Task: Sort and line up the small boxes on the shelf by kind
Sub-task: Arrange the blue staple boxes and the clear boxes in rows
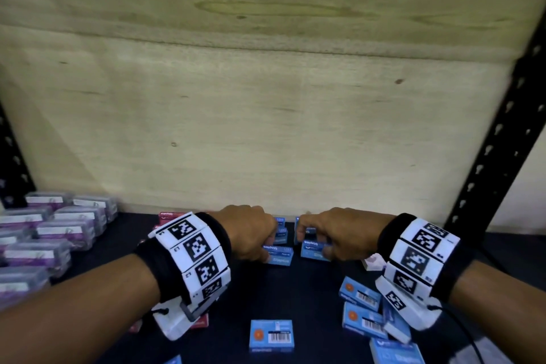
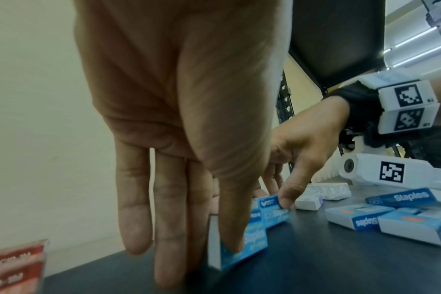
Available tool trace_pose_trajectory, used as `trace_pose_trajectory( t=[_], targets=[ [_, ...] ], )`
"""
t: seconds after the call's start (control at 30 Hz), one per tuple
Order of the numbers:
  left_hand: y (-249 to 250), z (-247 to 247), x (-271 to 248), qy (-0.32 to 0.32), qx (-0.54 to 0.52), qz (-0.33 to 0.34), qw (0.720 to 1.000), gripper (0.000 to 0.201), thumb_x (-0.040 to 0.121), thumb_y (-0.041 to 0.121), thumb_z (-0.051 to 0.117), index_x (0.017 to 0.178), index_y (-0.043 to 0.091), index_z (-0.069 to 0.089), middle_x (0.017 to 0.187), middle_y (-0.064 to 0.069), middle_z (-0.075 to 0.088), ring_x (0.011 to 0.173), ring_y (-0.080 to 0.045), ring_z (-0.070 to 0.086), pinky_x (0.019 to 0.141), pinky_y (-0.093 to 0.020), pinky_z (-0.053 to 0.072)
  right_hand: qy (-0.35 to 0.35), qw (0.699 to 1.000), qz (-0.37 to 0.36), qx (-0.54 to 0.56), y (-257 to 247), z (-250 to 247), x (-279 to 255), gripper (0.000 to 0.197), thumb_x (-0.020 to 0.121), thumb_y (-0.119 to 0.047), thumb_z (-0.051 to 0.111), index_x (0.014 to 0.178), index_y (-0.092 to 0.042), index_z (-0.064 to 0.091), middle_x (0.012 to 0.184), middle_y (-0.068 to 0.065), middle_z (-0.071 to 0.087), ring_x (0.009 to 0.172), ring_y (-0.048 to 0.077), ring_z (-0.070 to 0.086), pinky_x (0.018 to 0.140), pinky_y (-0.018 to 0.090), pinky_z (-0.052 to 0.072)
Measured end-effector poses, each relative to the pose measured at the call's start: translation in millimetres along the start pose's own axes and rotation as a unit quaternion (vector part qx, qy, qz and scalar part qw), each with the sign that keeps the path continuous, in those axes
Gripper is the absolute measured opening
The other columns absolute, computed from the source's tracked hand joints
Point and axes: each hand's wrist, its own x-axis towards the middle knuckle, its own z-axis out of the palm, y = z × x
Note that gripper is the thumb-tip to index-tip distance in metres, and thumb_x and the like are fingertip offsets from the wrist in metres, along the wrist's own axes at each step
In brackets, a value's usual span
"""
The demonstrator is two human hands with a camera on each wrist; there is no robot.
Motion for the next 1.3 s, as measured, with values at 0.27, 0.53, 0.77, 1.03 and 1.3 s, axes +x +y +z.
trace_pose_trajectory(
  t=[0.27, 0.53, 0.77, 1.03, 1.3],
  targets=[
    [6.0, -0.8, 1.2, -0.008, 0.027, -0.002, 1.0, 0.026, 0.092, 0.042, 0.063, 0.109, 0.023, 0.057, 0.103, 0.001, 0.055, 0.088, -0.019, 0.053, 0.072, -0.031, 0.042, -0.006, 1.0, -0.004, -0.015, -1.7, -1.3, 0.5, 0.043, 0.092, -0.016, 0.064, 0.126, -0.036, 0.047, 0.08, -0.013, 0.047, 0.067, 0.001, 0.044, 0.063, 0.025, 0.037],
    [8.1, -0.2, 4.7, -0.022, 0.034, 0.022, 0.999, 0.024, 0.092, 0.039, 0.064, 0.103, 0.022, 0.052, 0.096, -0.001, 0.054, 0.08, -0.018, 0.051, 0.066, -0.031, 0.04, -0.022, 1.0, 0.003, -0.013, -3.7, -0.6, -2.9, 0.043, 0.092, -0.016, 0.063, 0.125, -0.037, 0.045, 0.093, -0.002, 0.055, 0.077, 0.016, 0.052, 0.071, 0.034, 0.046],
    [4.6, -2.1, 6.5, -0.044, 0.013, 0.016, 0.999, 0.032, 0.093, 0.04, 0.062, 0.109, 0.013, 0.059, 0.102, -0.006, 0.063, 0.081, -0.02, 0.055, 0.067, -0.03, 0.042, -0.002, 0.999, 0.05, 0.012, -0.1, 1.1, -10.5, 0.036, 0.091, -0.03, 0.067, 0.12, -0.028, 0.045, 0.1, -0.003, 0.058, 0.081, 0.014, 0.055, 0.069, 0.028, 0.045],
    [0.4, -0.4, 5.4, -0.043, 0.012, 0.008, 0.999, 0.033, 0.094, 0.04, 0.06, 0.11, 0.011, 0.061, 0.106, -0.009, 0.065, 0.091, -0.025, 0.062, 0.074, -0.035, 0.048, -0.016, 0.995, 0.097, -0.023, 4.7, 4.2, -13.5, 0.019, 0.091, -0.039, 0.066, 0.098, -0.029, 0.052, 0.093, -0.006, 0.059, 0.085, 0.017, 0.059, 0.077, 0.033, 0.049],
    [0.2, 0.0, 6.2, -0.052, -0.007, 0.002, 0.999, 0.037, 0.096, 0.038, 0.059, 0.111, 0.005, 0.064, 0.088, -0.008, 0.064, 0.072, -0.019, 0.054, 0.068, -0.033, 0.046, -0.029, 0.995, 0.095, -0.021, 4.9, 1.7, -9.7, 0.019, 0.092, -0.041, 0.066, 0.1, -0.03, 0.052, 0.087, -0.009, 0.057, 0.084, 0.016, 0.058, 0.077, 0.031, 0.048]
  ],
)
